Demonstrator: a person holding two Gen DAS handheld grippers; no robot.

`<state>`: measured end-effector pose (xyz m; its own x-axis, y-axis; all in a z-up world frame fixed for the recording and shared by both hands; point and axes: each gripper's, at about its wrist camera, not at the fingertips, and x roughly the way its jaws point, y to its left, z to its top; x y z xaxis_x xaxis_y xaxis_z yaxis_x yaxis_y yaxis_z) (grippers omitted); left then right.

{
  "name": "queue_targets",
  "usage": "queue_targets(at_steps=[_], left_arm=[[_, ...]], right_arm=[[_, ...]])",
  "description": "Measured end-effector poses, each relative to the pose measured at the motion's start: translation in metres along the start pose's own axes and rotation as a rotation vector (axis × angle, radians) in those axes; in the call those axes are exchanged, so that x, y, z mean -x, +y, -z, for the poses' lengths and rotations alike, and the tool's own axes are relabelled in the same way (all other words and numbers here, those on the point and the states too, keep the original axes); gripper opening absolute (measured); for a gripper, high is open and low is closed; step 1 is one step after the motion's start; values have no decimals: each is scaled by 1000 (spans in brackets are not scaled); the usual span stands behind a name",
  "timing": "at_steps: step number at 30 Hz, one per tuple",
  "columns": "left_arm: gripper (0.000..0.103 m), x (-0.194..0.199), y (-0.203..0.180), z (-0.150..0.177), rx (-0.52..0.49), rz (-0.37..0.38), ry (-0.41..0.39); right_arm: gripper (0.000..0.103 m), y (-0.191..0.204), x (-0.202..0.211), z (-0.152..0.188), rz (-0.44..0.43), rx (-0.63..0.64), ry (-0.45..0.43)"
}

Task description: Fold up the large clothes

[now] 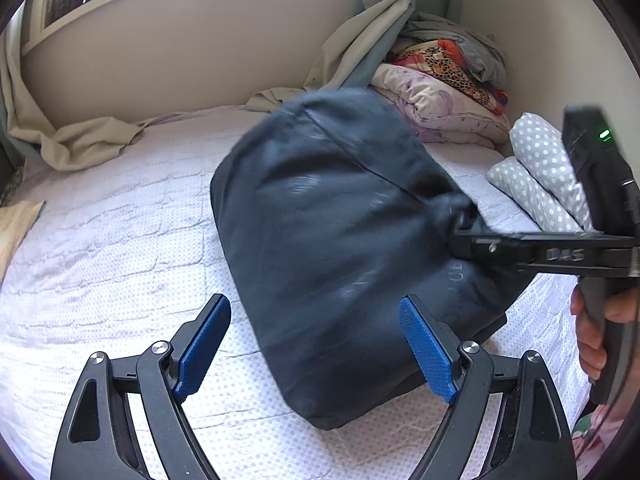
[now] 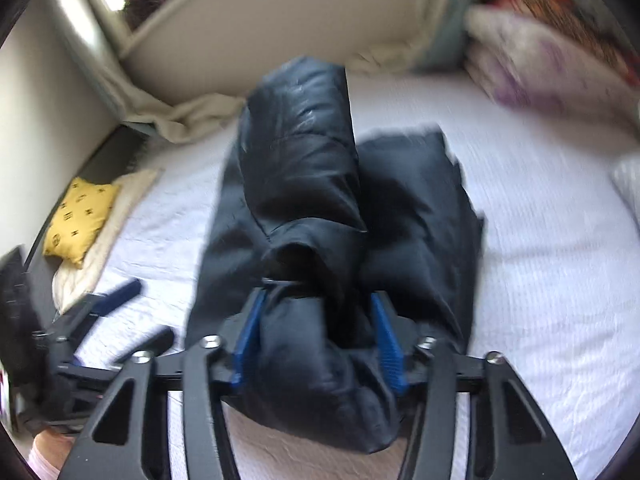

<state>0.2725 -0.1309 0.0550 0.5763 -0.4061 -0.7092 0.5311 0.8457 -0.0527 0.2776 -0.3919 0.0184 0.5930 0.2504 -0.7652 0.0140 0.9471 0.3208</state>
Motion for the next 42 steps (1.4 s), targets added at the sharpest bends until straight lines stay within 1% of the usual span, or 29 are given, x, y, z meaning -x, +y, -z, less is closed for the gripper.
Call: queue_targets(at_steps=[3, 5, 10, 11, 13, 15, 16, 17, 18, 19, 20, 22, 23, 25, 28, 29, 31, 33, 35, 38, 39, 42], left_arm=[[89, -2, -8, 2, -33, -4, 5], [89, -7, -17, 5, -59, 6, 12], [89, -24, -43, 12, -113, 48, 52], [89, -31, -47, 14, -121, 48, 77], [89, -52, -50, 19, -130, 15, 149], [92, -58, -48, 21, -122, -12, 153], [92, -60, -44, 19, -100, -11, 153], [92, -60, -42, 18, -84, -6, 154], [92, -61, -38, 17, -64, 3, 158], [93, -61, -35, 17, -57, 8, 161], [93, -62, -33, 17, -57, 10, 164], [93, -62, -33, 17, -65, 10, 166], [93, -62, -34, 18, -67, 9, 166], [93, -62, -35, 19, -69, 6, 166], [93, -61, -35, 20, -69, 6, 166], [93, -61, -35, 20, -71, 7, 166], [93, -61, -38, 20, -78, 4, 165], [93, -58, -38, 22, -81, 9, 160], [93, -53, -34, 23, -71, 31, 159], [93, -40, -16, 22, -14, 86, 145], [92, -33, -3, 20, 17, 102, 132], [94, -23, 33, 17, 109, 148, 114]], right_arm=[[31, -21, -7, 9, 50, -51, 52], [29, -30, -8, 15, 59, -78, 80], [26, -34, -20, 38, 104, -78, 140], [26, -35, -24, 42, 110, -79, 151], [26, -37, -28, 43, 102, -85, 147], [28, -38, -21, 38, 79, -91, 119], [34, -37, -14, 35, 58, -89, 95], [51, -34, -4, 30, 51, -83, 59], [70, -30, 6, 26, 64, -70, 14], [76, -27, 15, 23, 83, -55, -31], [79, -23, 24, 20, 108, -33, -83], [79, -18, 30, 12, 119, 0, -124], [79, -18, 30, 8, 109, 2, -123], [79, -20, 22, 3, 103, -14, -104], [81, -21, -2, 1, 100, -26, -41], [83, -22, -11, 2, 105, -25, -16], [87, -25, -25, 4, 147, -26, 15], [96, -32, -40, 8, 162, -37, 54], [102, -42, -51, 10, 165, -47, 74], [102, -61, -65, 10, 82, -136, 110], [102, -67, -67, 10, 46, -166, 115], [102, -70, -64, 9, 20, -160, 110]])
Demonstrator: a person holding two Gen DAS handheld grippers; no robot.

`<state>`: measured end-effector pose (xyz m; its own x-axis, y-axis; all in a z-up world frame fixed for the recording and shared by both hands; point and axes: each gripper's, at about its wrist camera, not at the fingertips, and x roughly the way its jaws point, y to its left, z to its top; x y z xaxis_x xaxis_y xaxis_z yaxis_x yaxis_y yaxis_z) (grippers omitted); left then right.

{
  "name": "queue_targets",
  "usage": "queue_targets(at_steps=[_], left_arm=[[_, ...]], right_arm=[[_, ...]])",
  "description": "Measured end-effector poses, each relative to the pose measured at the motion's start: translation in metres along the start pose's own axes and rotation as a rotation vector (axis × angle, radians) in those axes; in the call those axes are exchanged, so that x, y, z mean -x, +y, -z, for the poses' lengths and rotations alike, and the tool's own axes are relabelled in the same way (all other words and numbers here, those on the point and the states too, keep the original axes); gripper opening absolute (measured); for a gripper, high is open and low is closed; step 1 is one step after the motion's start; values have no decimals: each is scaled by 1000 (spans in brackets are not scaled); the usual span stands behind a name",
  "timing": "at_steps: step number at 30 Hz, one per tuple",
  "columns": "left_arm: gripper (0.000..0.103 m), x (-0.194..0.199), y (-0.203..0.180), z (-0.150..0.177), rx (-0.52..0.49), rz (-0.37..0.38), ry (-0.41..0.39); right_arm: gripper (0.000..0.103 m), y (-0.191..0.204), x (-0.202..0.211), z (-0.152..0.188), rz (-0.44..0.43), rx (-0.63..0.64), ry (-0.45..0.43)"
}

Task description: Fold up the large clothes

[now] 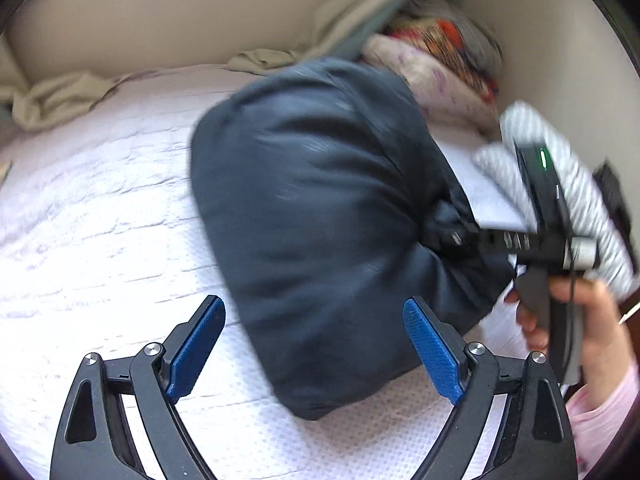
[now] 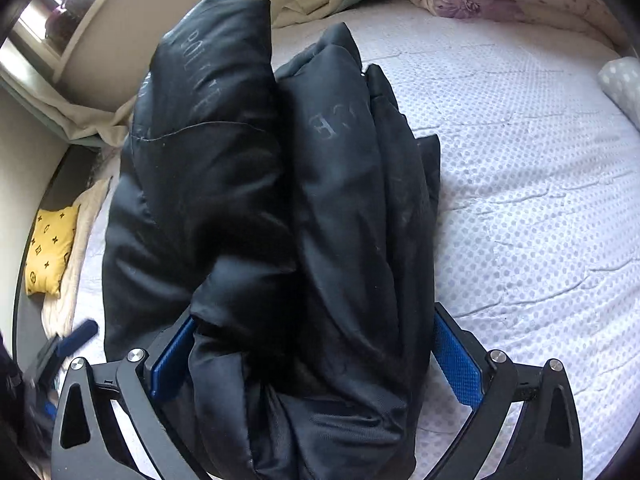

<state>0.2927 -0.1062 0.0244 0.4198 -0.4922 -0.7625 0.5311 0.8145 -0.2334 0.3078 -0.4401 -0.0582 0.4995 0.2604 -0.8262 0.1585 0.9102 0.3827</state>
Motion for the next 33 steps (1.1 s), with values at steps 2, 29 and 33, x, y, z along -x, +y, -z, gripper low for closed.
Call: queue_targets(at_steps=[2, 29, 33], left_arm=[[95, 4, 29, -2, 84, 63, 11], [99, -76, 44, 0, 344, 362, 106], [93, -66, 43, -5, 332, 329, 76]], right_arm=[[102, -3, -1, -1, -21, -2, 8], [100, -60, -54, -1, -334, -168, 103], [88, -51, -54, 2, -349, -162, 73]])
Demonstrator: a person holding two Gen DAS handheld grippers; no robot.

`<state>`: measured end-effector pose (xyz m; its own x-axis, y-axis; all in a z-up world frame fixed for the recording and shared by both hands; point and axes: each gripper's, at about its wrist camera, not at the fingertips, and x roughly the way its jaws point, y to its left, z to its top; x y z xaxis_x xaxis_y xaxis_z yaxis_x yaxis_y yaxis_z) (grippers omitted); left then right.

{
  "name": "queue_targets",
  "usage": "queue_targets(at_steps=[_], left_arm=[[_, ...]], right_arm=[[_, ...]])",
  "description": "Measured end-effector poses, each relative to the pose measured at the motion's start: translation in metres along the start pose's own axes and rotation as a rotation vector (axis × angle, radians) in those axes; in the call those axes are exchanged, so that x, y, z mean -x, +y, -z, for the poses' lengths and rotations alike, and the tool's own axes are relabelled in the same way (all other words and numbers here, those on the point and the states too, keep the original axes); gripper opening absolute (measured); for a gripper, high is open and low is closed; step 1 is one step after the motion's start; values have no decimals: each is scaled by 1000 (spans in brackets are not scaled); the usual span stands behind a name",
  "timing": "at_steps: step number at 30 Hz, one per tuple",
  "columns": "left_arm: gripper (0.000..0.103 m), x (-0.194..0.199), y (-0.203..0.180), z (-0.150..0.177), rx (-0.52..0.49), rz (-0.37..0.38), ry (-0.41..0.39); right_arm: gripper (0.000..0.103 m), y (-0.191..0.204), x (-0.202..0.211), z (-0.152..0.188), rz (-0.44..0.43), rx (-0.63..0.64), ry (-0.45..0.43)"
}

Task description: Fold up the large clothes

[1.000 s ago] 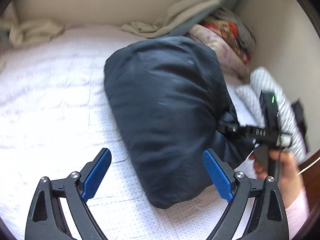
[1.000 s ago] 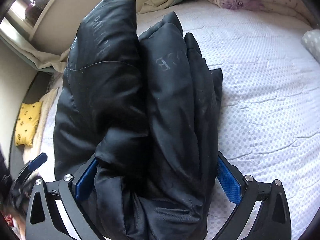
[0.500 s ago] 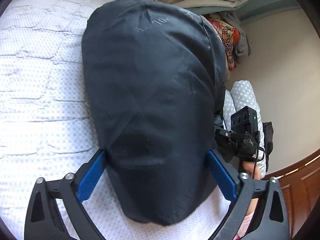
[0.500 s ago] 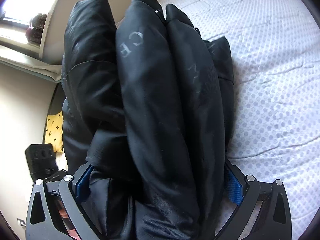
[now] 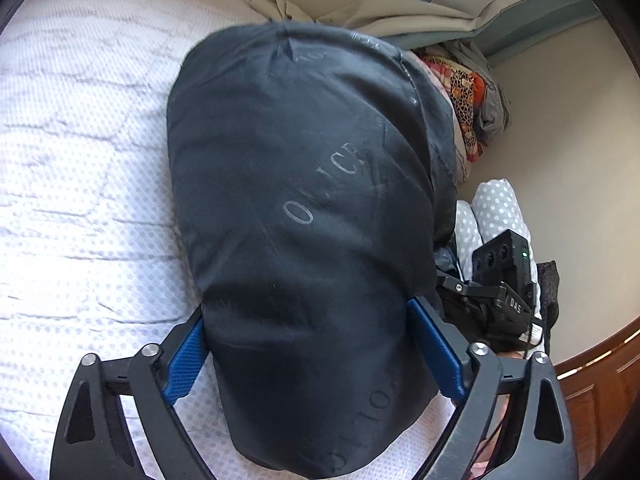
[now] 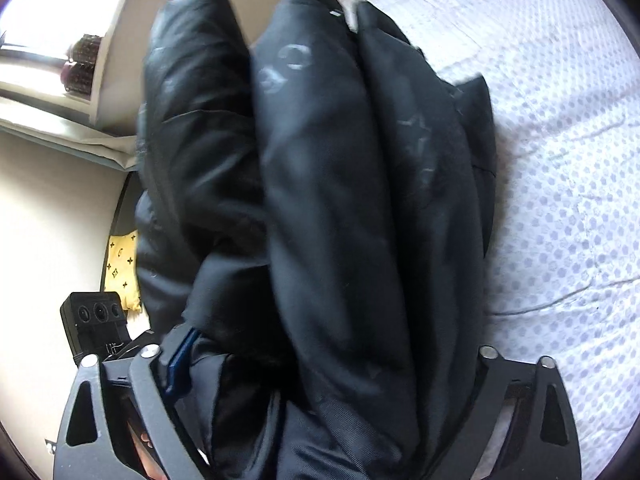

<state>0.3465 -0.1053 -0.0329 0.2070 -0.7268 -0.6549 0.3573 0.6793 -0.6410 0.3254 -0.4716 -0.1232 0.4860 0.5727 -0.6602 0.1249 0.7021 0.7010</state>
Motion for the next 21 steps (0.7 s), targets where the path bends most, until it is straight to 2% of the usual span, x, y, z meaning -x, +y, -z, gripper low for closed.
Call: queue_targets(at_steps=[8, 16, 19, 21], left_arm=[[91, 47, 13, -2, -17, -87, -64], [90, 107, 59, 11, 16, -156, -111], [90, 111, 82, 20, 40, -165, -99], [91, 109, 91, 23, 60, -160, -100]], right_arm=[[79, 43, -22, 20, -62, 82, 0], [78, 95, -67, 49, -126, 147, 31], [79, 106, -82, 63, -102, 176, 34], [86, 111, -86, 70, -46, 196, 22]])
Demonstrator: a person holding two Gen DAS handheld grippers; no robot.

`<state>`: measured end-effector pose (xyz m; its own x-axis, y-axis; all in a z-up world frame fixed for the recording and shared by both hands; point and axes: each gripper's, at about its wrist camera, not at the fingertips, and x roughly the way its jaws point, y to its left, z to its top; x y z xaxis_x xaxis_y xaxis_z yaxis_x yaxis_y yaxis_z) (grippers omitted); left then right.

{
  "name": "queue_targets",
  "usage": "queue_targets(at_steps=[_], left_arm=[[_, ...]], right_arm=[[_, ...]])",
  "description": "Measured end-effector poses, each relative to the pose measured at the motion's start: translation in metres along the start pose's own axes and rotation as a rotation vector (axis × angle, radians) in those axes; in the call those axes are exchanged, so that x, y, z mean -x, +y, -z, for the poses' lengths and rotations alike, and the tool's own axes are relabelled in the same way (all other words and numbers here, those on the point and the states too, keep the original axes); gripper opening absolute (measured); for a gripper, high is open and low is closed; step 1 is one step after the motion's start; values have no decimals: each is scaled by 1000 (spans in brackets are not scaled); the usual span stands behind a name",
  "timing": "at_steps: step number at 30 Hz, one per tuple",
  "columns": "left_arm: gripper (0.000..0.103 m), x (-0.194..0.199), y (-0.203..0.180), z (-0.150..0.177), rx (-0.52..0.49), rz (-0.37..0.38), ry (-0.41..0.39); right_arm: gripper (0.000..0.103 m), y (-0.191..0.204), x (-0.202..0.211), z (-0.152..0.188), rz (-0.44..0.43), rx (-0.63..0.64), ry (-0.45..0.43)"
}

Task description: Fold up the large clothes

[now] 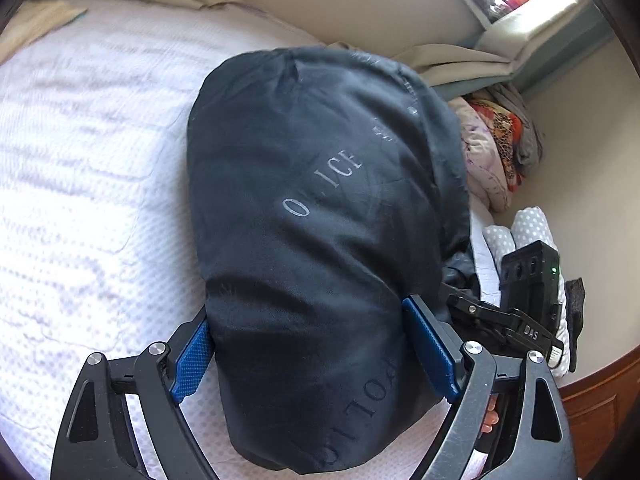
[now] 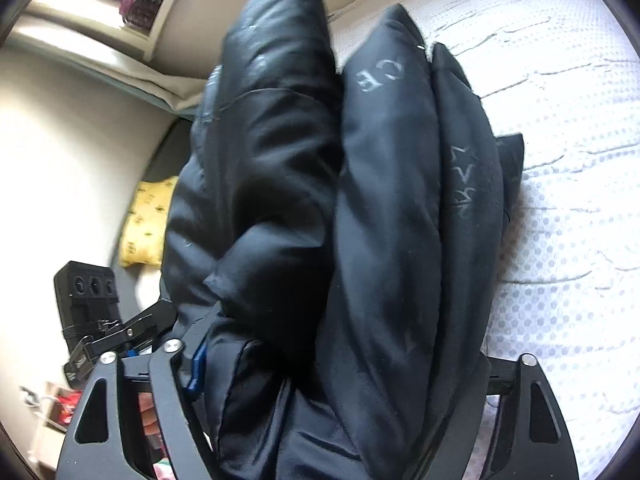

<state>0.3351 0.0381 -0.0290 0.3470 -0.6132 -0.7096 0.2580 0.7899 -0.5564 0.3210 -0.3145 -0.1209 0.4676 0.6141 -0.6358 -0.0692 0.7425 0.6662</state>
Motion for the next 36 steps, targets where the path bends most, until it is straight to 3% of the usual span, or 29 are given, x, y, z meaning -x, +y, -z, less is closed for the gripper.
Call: queue_targets(at_steps=[3, 8, 12, 15, 22, 26, 30, 34, 36], left_arm=[[92, 5, 0, 2, 0, -12, -18], [92, 25, -15, 2, -66, -114, -67], [92, 44, -50, 7, -256, -310, -155], [92, 53, -73, 14, -354, -377, -193], [92, 77, -82, 20, -350, -368, -239], [94, 91, -92, 30, -359, -449, -288], [103, 105, -107, 55, -394, -562, -349], [103, 120, -127, 93, -460, -675, -411], [103, 125, -134, 111, -465, -680, -424]], right_arm=[[92, 0, 5, -2, 46, -11, -14], [93, 27, 22, -12, 82, -4, -31], [93, 55, 50, -9, 151, 110, -103], [93, 80, 70, -4, 236, 218, -174], [95, 118, 121, 2, 298, 352, -317], [95, 126, 139, 6, 324, 376, -352], [97, 129, 149, 25, 351, 395, -360], [103, 140, 153, 61, 389, 426, -366], [103, 144, 157, 77, 403, 427, -354]])
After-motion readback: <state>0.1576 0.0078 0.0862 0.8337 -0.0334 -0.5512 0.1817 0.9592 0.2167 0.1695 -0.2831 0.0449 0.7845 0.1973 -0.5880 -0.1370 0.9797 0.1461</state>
